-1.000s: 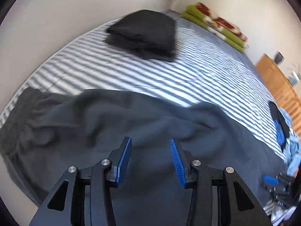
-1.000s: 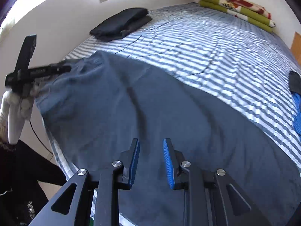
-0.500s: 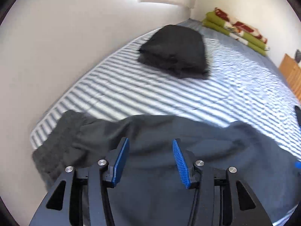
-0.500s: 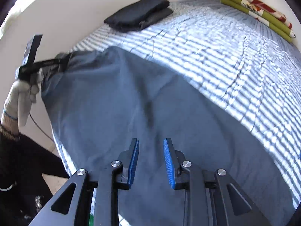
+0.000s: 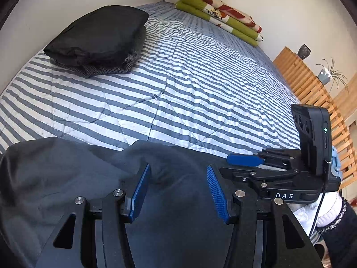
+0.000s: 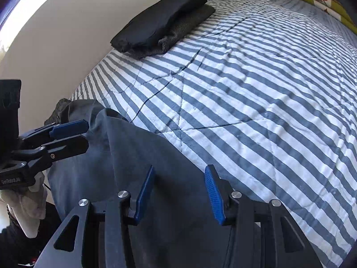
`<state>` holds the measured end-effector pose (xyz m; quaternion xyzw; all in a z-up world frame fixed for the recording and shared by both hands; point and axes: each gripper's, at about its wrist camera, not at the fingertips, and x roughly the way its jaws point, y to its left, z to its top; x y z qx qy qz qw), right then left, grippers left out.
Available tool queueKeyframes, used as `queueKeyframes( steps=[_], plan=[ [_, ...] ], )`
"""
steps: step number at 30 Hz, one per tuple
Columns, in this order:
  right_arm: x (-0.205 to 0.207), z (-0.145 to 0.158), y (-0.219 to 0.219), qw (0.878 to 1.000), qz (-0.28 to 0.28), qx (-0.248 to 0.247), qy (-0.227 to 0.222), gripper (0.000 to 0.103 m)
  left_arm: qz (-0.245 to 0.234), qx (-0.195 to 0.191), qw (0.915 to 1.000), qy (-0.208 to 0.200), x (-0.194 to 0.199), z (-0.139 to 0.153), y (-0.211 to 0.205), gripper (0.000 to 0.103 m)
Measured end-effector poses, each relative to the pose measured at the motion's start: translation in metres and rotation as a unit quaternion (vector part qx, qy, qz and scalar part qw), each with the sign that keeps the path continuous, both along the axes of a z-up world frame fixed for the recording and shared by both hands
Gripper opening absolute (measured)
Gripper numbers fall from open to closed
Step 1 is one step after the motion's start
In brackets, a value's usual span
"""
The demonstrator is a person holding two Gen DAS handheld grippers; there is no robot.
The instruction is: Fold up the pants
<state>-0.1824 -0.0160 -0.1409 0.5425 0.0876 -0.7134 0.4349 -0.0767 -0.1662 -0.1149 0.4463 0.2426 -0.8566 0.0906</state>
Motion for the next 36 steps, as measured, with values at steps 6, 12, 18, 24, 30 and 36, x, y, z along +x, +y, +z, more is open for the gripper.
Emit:
queueKeyframes(
  steps=[6, 12, 18, 24, 30, 36],
  plan=[
    [0.029, 0.016, 0.006, 0.999, 0.032, -0.026, 0.019, 0.000, 0.004, 0.023, 0.9997, -0.004, -0.001, -0.009, -0.010, 0.056],
    [0.080, 0.044, 0.012, 0.993, 0.066, -0.055, 0.082, 0.000, 0.003, 0.040, 0.9992, 0.002, 0.004, -0.009, -0.010, 0.056],
    [0.046, 0.030, 0.010, 0.994, 0.018, 0.004, 0.111, 0.035, 0.002, 0.042, 0.9991, -0.005, 0.002, -0.015, -0.008, 0.055],
    [-0.003, -0.003, 0.019, 1.000, -0.007, 0.011, 0.019, 0.034, 0.001, 0.045, 0.9989, -0.008, -0.003, -0.018, -0.010, 0.055],
    [0.016, 0.004, 0.019, 0.999, 0.013, 0.001, 0.030, 0.001, 0.004, 0.045, 0.9990, -0.005, -0.001, -0.017, -0.011, 0.055],
    [0.050, 0.033, 0.032, 0.997, 0.028, -0.043, 0.050, 0.001, -0.004, 0.088, 0.9961, 0.002, 0.002, -0.015, -0.006, 0.056]
  ],
)
